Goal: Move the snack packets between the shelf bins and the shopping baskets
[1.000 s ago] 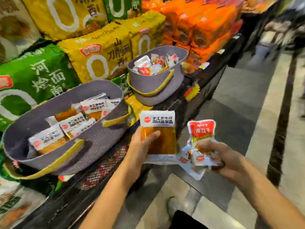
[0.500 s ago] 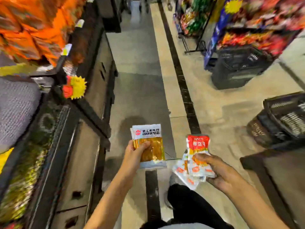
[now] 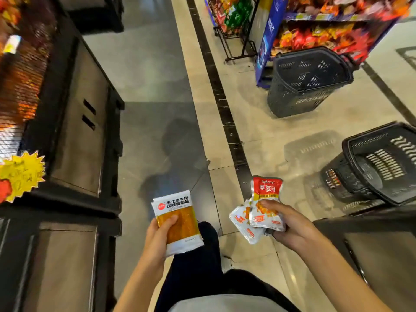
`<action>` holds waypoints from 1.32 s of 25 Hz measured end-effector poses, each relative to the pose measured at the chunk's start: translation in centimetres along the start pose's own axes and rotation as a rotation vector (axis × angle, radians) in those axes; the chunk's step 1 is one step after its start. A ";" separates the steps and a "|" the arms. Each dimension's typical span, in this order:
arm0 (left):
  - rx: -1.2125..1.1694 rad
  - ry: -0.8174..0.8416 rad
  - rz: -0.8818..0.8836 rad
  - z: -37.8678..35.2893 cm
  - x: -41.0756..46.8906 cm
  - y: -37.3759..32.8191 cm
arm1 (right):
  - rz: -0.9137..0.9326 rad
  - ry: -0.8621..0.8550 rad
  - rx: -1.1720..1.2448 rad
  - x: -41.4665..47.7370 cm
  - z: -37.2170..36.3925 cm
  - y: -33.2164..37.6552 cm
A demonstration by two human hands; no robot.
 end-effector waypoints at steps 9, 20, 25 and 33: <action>0.125 0.105 0.006 -17.4 19.2 -15.0 | -0.016 -0.160 0.098 17.1 -0.7 17.6; 0.469 0.486 0.120 -46.3 36.2 -26.4 | 0.064 -0.379 0.490 28.1 6.5 31.9; 0.489 0.423 0.198 -55.0 43.8 -29.4 | 0.147 -0.362 0.497 35.3 10.9 44.6; 0.590 0.449 0.185 -71.8 53.5 -35.1 | 0.123 -0.492 0.627 44.7 17.0 61.7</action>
Point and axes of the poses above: each hand's wrist, its own x-axis towards the middle knuckle, its own z-axis out of the back of the hand, y = z × x, the point moved 1 cm from there along x, towards the middle knuckle, and after that the axes turned 14 degrees about -x, right-handed, at the moved point
